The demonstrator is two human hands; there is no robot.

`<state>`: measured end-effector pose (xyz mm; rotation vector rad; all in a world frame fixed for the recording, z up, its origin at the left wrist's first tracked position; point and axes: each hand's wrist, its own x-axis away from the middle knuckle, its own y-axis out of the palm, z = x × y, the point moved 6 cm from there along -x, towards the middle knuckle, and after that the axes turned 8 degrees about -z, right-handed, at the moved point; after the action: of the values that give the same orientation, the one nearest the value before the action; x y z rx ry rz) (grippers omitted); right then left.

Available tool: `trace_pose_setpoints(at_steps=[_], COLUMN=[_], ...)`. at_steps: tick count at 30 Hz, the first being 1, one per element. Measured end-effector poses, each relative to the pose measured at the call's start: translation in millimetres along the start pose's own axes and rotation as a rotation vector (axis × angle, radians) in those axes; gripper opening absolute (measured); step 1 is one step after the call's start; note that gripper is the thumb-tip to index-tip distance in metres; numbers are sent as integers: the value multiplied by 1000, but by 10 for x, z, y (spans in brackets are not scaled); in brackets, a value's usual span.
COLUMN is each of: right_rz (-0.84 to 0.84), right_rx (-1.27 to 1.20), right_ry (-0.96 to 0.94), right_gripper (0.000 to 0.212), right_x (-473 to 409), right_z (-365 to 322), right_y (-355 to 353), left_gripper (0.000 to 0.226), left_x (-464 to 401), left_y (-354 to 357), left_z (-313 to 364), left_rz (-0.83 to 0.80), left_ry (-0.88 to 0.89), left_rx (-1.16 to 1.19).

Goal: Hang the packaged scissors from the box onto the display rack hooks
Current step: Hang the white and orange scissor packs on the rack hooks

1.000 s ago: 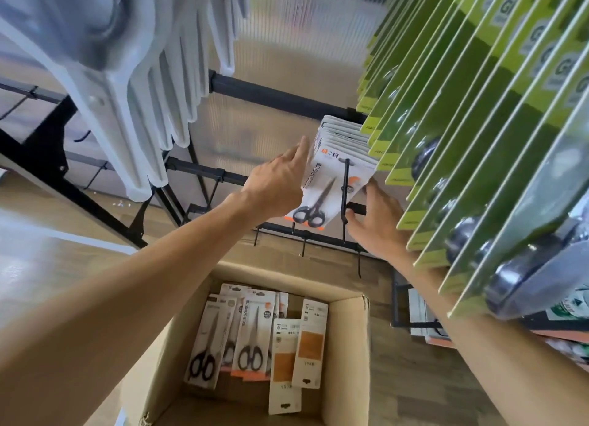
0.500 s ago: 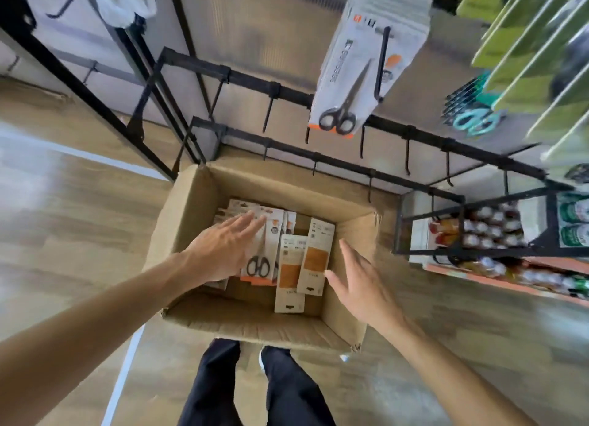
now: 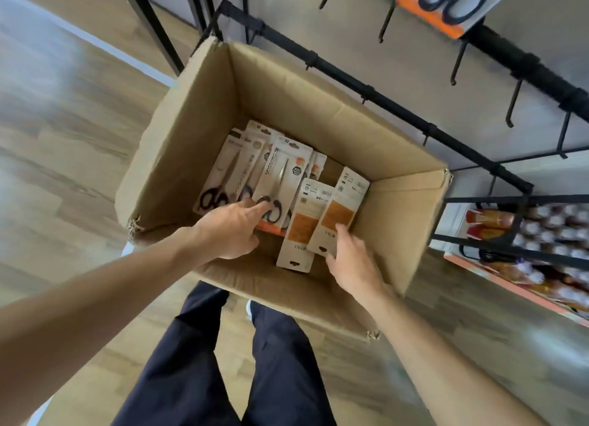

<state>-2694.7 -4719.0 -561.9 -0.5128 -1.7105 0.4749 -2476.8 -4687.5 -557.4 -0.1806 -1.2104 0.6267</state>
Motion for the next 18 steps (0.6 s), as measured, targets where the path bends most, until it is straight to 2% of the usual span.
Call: trace_pose_setpoints(at_steps=[5, 9, 13, 15, 18], right_rz=[-114, -131, -90, -97, -96], right_rx=[-129, -381, -369, -329, -332], right_ry=[170, 173, 205, 191, 153], right_gripper=[108, 131, 131, 122, 116], right_x=[-492, -773, -816, -803, -772], right_z=[278, 300, 328, 343, 351], right_y=[326, 543, 667, 717, 743], left_gripper=[74, 78, 63, 56, 47], left_x=[-447, -725, -1186, -1441, -1290], left_y=[450, 708, 690, 826, 643], left_z=[195, 358, 258, 162, 344], left_rz=[-138, -202, 11, 56, 68], left_ry=[-64, -78, -96, -140, -227], left_rx=[44, 194, 410, 422, 437])
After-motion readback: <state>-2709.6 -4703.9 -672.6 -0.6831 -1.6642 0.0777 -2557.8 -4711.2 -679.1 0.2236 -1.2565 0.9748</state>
